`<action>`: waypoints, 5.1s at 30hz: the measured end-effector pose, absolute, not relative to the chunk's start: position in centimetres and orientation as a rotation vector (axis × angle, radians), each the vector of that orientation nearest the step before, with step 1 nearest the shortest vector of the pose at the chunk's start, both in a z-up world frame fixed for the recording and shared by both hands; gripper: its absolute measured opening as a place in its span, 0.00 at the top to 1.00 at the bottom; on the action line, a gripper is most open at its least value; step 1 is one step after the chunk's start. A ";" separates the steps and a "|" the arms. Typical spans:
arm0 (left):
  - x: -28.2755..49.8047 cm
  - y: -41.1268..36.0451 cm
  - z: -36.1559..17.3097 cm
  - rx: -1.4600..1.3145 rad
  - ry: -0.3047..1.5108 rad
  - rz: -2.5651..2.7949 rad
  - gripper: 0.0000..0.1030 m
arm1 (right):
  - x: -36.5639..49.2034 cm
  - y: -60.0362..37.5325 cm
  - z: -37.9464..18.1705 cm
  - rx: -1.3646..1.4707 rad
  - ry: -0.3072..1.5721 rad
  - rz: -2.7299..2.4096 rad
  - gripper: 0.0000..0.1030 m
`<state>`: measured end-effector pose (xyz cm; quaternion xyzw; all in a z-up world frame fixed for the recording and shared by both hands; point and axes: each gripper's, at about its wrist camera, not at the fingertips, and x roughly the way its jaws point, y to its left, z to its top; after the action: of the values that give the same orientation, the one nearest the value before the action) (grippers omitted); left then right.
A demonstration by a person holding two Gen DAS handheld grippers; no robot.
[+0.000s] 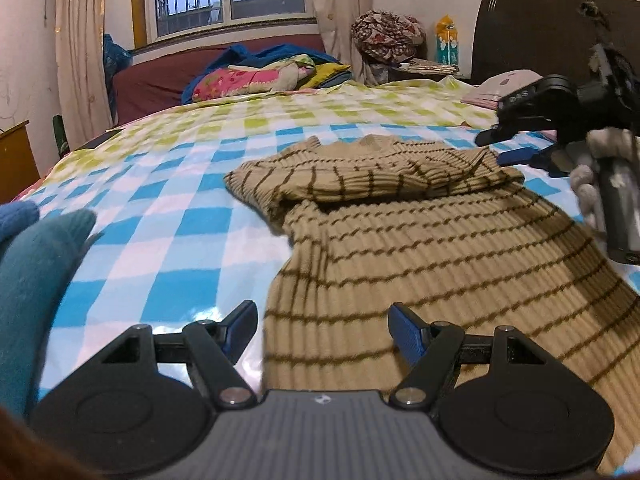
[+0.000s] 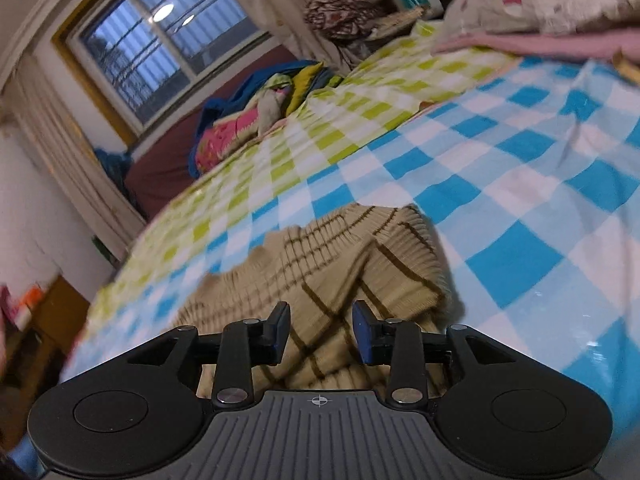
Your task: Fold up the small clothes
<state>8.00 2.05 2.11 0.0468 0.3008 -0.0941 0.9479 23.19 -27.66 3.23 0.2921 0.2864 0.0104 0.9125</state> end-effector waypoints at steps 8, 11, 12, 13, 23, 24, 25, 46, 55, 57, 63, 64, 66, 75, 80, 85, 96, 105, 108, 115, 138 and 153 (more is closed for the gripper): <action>10.6 0.5 2.1 0.091 0.603 -0.200 0.25 | 27.6 -27.3 1.3 0.692 0.698 -0.001 0.66; 11.7 0.6 1.5 0.102 0.604 -0.163 0.25 | 28.1 -27.1 0.8 0.700 0.697 -0.011 0.71; 12.1 0.7 1.3 0.103 0.607 -0.143 0.25 | 28.2 -27.1 0.8 0.704 0.694 -0.013 0.82; 12.4 1.0 1.2 0.097 0.613 -0.122 0.25 | 28.2 -27.2 0.9 0.707 0.687 -0.014 0.88; 12.8 5.4 0.4 0.032 0.650 0.085 0.19 | 24.6 -26.5 3.7 0.568 0.515 0.074 0.91; 12.6 5.6 0.5 0.029 0.647 0.093 0.19 | 24.8 -26.5 3.1 0.550 0.543 0.051 0.90; 12.4 5.8 0.6 0.025 0.646 0.098 0.19 | 25.1 -26.7 2.5 0.561 0.568 0.037 0.87; 9.5 6.8 1.1 -0.018 0.650 0.061 0.19 | 24.5 -28.1 2.3 0.554 0.622 -0.029 0.87; 8.1 8.8 1.1 -0.036 0.687 0.089 0.19 | 21.3 -19.0 6.0 0.282 0.638 0.222 0.79; 7.5 9.4 1.0 -0.063 0.697 0.089 0.19 | 21.9 -15.6 5.7 0.237 0.662 0.329 0.79; 7.1 9.5 1.3 -0.039 0.666 0.051 0.19 | 23.6 -6.8 4.3 0.012 0.728 0.459 0.74; 7.0 9.4 1.4 -0.028 0.660 0.045 0.19 | 23.2 -5.7 4.0 -0.054 0.735 0.456 0.74; 7.0 9.4 1.3 -0.024 0.659 0.026 0.19 | 22.9 -4.9 3.6 -0.088 0.759 0.448 0.74; 6.6 9.0 1.4 -0.034 0.663 -0.050 0.19 | 25.5 -2.8 2.2 -0.031 0.877 0.424 0.74; 6.5 8.8 1.5 -0.019 0.651 -0.065 0.19 | 27.8 -3.0 2.4 0.109 0.845 0.368 0.75; 6.3 8.9 2.0 -0.001 0.622 -0.055 0.19 | 28.7 -3.8 3.2 0.367 0.829 0.469 0.88; 6.9 8.1 0.3 0.026 0.700 -0.093 0.19 | 29.4 -4.4 1.1 0.422 0.919 0.477 0.65; 5.6 7.6 1.8 0.052 0.567 -0.104 0.19 | 23.1 -10.4 3.3 0.318 0.811 0.447 0.64; 5.7 6.6 1.1 0.087 0.586 -0.124 0.19 | 21.5 -14.4 3.3 0.287 0.756 0.329 0.64; 6.7 4.4 0.1 0.120 0.668 -0.167 0.19 | 22.4 -22.9 3.1 0.416 0.663 0.092 0.62; 9.5 2.0 1.3 0.116 0.612 -0.098 0.19 | 25.4 -28.1 2.3 0.622 0.540 0.015 0.96; 4.9 4.1 0.8 0.150 0.704 -0.041 0.19 | 18.4 -27.2 3.6 0.375 0.716 0.070 0.85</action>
<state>4.94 4.07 0.79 0.0732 0.3446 -0.0201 0.9357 18.37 -27.25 3.64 0.1822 0.3483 0.0340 0.9189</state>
